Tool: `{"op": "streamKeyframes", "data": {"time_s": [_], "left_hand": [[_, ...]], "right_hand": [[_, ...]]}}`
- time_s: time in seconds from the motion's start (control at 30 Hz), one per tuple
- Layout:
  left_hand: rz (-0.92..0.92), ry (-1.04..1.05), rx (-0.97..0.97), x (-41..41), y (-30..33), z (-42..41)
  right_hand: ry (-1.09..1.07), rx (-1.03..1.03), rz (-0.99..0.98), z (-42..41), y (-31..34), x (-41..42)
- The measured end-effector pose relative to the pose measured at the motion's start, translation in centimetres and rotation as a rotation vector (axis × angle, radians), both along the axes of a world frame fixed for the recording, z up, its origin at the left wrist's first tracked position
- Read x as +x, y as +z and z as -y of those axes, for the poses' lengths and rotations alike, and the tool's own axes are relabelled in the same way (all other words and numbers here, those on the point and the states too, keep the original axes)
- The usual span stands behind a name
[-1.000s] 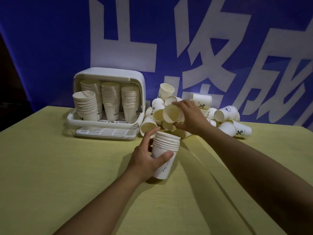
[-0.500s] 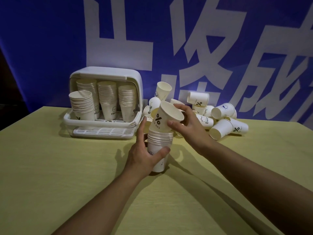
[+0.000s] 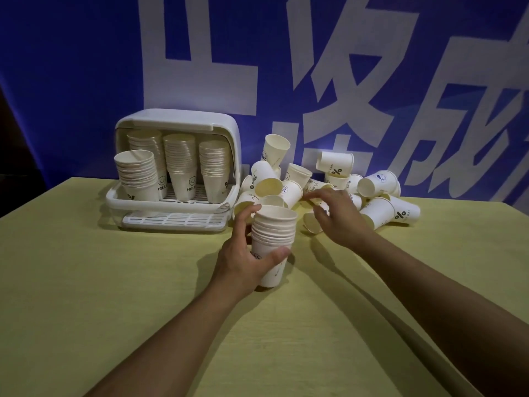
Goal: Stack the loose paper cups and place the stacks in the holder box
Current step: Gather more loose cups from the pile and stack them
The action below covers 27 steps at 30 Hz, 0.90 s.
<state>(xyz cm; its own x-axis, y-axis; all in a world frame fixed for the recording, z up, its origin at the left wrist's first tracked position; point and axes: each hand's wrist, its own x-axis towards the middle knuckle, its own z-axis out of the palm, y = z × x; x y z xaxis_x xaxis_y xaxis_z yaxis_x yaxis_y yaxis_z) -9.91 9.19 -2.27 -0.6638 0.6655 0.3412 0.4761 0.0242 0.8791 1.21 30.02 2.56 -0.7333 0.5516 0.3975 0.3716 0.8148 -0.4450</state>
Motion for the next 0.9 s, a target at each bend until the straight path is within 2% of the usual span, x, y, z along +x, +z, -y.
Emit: {"op": "streamKeyframes", "data": {"time_s": [0.03, 0.1, 0.17, 0.27, 0.37, 0.47, 0.57, 0.67, 0.7, 0.9], "left_hand": [[0.011, -0.004, 0.003, 0.0, 0.0, 0.0], [0.025, -0.022, -0.002, 0.1, 0.0, 0.0], [0.034, -0.049, -0.013, 0.3, 0.2, 0.1], [0.055, -0.07, -0.02, 0.9, 0.3, 0.2], [0.077, -0.093, -0.017, 1.6, 0.4, 0.2], [0.078, -0.131, -0.054, 2.2, 0.9, -0.5], [0.008, -0.192, -0.135, 2.8, 1.7, -2.1], [-0.048, -0.24, -0.202, 3.2, 2.6, -4.2], [-0.037, -0.252, -0.208, 3.5, 2.8, -4.9], [0.034, -0.272, -0.166, 5.7, 1.6, -7.3]], "right_hand": [[-0.057, 0.107, 0.134, -1.0, -0.7, 0.1], [-0.105, 0.167, 0.361, -1.8, -2.1, 0.7], [-0.12, 0.237, 0.405, -1.9, -3.3, 1.3], [-0.216, 0.241, 0.189, -1.8, -4.0, 1.8], [-0.346, 0.036, -0.052, -1.7, -4.5, 2.0], [-0.414, -0.139, -0.185, -1.9, -4.9, 2.1], [-0.364, -0.31, -0.206, -2.5, -5.1, 2.5], [-0.274, -0.36, -0.114, -3.0, -4.9, 3.5], [-0.252, -0.375, -0.136, -3.1, -4.7, 3.9], [-0.152, -0.687, -0.725, -2.4, -1.1, 6.4]]}}
